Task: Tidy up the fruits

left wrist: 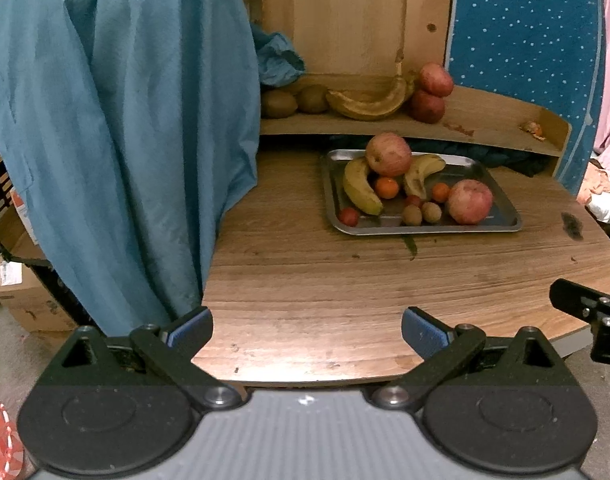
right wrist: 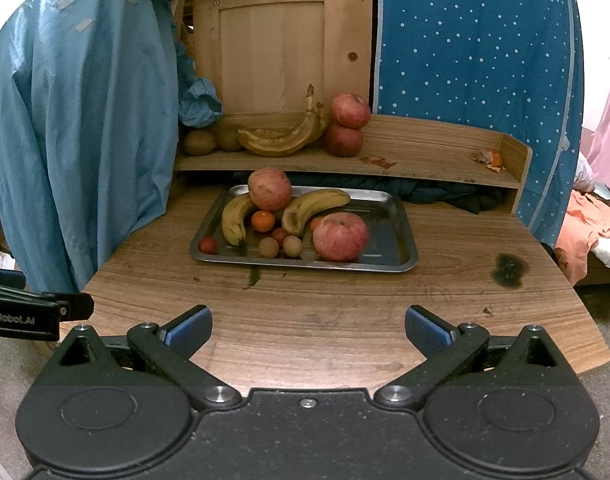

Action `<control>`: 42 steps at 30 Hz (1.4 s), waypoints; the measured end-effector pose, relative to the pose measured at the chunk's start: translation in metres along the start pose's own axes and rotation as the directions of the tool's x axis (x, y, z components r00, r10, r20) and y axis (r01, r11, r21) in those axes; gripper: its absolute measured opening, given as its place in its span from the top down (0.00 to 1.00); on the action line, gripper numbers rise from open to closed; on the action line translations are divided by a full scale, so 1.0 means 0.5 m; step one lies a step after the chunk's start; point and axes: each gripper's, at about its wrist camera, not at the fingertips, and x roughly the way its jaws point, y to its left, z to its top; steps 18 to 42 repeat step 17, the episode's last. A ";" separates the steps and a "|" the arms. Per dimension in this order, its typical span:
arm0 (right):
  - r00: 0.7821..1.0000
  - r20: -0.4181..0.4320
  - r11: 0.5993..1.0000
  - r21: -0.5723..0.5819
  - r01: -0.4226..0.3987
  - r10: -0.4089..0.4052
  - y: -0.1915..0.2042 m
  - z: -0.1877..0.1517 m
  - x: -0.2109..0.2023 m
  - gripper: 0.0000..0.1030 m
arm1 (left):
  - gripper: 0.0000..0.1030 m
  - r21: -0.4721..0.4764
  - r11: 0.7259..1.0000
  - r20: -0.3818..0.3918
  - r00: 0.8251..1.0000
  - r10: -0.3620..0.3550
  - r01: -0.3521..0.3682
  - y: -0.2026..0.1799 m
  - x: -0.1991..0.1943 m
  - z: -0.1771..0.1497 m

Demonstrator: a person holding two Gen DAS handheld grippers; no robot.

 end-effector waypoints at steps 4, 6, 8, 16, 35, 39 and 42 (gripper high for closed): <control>1.000 -0.002 1.000 -0.002 0.000 0.000 0.001 -0.002 0.000 0.01 | 0.00 0.012 1.000 0.010 1.000 -0.013 0.013 -0.003 -0.004 0.001; 1.000 -0.003 1.000 -0.004 0.001 -0.001 0.002 -0.004 -0.002 0.01 | 0.00 0.013 1.000 0.013 1.000 -0.021 0.021 -0.003 -0.005 0.002; 1.000 -0.005 1.000 -0.004 0.003 -0.003 0.001 -0.005 -0.004 0.01 | 0.00 0.009 1.000 0.016 0.999 -0.030 0.030 -0.001 -0.006 0.002; 1.000 -0.005 1.000 -0.006 0.004 -0.004 0.003 -0.005 -0.003 0.01 | 0.00 0.003 0.999 0.021 0.999 -0.046 0.046 0.003 -0.007 0.001; 1.000 -0.005 1.000 -0.006 0.003 -0.003 0.003 -0.005 -0.003 0.01 | 0.00 0.003 0.999 0.020 0.999 -0.045 0.045 0.004 -0.007 0.001; 1.000 -0.005 1.000 -0.006 0.003 -0.003 0.003 -0.005 -0.003 0.01 | 0.00 0.003 0.999 0.020 0.999 -0.045 0.045 0.004 -0.007 0.001; 1.000 -0.005 1.000 -0.006 0.003 -0.003 0.003 -0.005 -0.003 0.01 | 0.00 0.003 0.999 0.020 0.999 -0.045 0.045 0.004 -0.007 0.001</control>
